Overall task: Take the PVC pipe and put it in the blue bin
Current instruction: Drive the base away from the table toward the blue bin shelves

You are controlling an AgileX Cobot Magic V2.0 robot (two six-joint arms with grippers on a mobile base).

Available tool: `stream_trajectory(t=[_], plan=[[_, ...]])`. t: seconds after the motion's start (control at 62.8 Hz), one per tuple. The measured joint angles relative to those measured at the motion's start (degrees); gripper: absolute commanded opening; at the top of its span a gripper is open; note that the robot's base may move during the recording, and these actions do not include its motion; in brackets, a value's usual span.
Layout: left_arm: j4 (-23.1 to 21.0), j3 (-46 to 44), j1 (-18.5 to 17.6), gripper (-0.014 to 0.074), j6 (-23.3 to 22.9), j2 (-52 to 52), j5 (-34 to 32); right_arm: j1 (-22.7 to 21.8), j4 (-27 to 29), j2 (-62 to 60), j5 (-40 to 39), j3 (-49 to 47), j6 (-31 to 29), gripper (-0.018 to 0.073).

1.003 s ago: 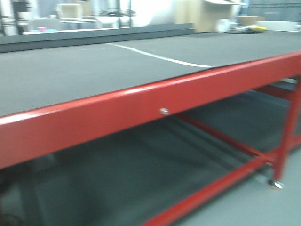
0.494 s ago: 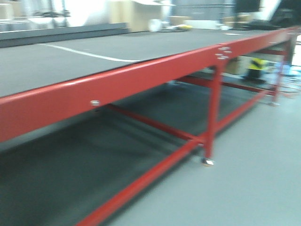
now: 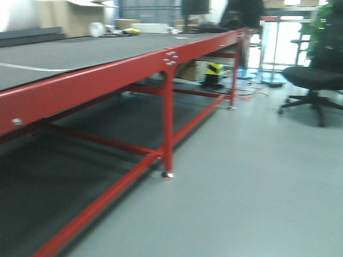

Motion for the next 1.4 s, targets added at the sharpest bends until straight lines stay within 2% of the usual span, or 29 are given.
stream_trajectory(t=[1.401], plan=[[0.00, 0.09, 0.00, -0.0111, 0.00, 0.00, 0.00, 0.00, 0.00, 0.00, 0.00, 0.00, 0.00, -0.0168]])
